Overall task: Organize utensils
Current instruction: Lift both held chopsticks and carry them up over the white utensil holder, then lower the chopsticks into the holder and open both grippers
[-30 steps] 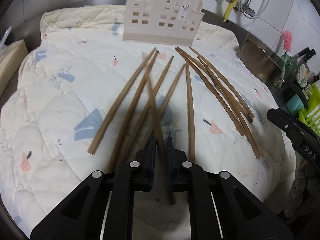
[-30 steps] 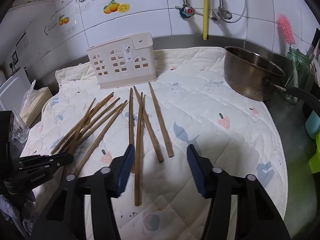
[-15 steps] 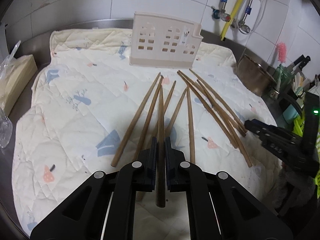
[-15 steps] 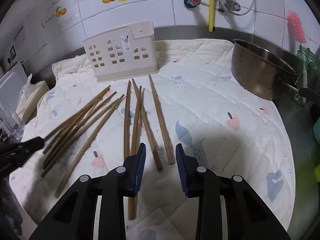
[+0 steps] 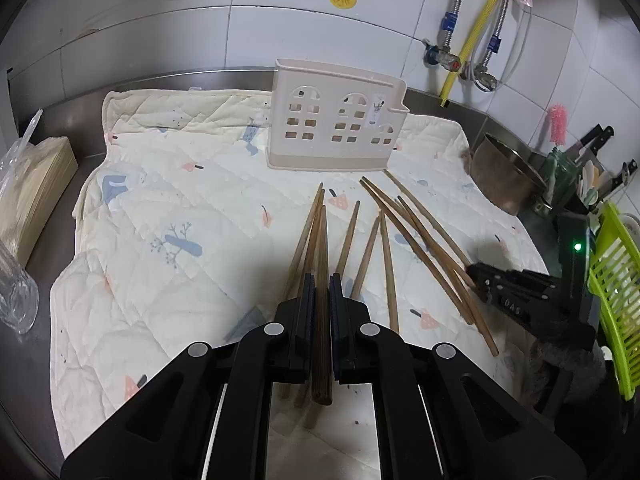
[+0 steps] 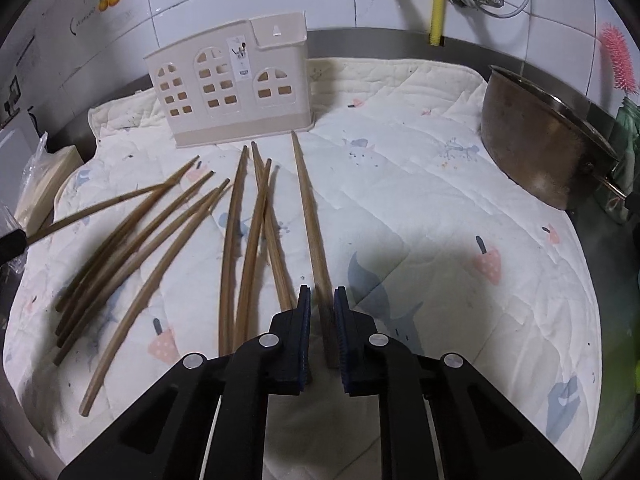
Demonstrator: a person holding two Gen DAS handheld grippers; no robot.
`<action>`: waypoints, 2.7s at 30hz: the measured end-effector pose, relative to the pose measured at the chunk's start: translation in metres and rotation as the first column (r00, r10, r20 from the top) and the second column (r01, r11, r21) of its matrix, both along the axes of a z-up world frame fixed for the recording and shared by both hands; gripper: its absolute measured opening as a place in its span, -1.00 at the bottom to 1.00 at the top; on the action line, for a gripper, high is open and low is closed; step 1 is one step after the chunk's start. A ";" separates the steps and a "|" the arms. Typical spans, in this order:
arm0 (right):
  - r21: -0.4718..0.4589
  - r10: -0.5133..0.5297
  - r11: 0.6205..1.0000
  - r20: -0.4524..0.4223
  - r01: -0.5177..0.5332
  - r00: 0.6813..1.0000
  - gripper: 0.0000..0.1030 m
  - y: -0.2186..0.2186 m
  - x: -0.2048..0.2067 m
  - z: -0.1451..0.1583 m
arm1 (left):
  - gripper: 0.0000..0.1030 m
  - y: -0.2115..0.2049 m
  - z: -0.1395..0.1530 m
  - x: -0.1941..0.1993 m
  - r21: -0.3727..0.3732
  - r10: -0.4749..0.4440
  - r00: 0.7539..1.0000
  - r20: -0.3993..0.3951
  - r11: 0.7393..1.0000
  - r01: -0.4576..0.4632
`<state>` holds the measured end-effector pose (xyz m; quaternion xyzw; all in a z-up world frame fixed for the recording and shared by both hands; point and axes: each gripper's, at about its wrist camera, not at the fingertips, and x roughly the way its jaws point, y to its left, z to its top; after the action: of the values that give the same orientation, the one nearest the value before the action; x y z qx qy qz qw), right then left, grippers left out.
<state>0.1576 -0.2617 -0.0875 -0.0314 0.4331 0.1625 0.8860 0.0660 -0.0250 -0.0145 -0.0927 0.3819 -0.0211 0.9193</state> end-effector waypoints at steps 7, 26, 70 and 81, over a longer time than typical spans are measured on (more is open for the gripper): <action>-0.011 0.002 1.000 0.030 -0.002 1.000 -0.86 0.000 -0.005 0.007 | -0.88 0.007 0.012 0.008 0.012 -0.018 1.000 0.015 1.000 0.017; 0.041 0.066 0.996 0.327 -0.084 0.943 -0.87 0.010 -0.021 0.156 | -0.89 0.027 0.066 0.036 0.038 -0.045 0.996 0.080 0.998 0.042; -0.045 0.146 0.989 0.290 -0.139 0.946 -0.87 0.086 0.142 0.239 | -0.89 0.051 0.161 0.198 0.088 0.004 0.971 0.237 0.996 -0.025; -0.038 0.121 0.993 0.271 -0.115 0.955 -0.87 0.078 0.151 0.228 | -0.88 0.050 0.145 0.204 0.099 -0.006 0.982 0.187 0.995 -0.012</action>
<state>0.3090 -0.1834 0.1405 -0.0890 0.3061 0.2046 0.9255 0.2702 0.0246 0.1303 -0.0450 0.2944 -0.0093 0.9546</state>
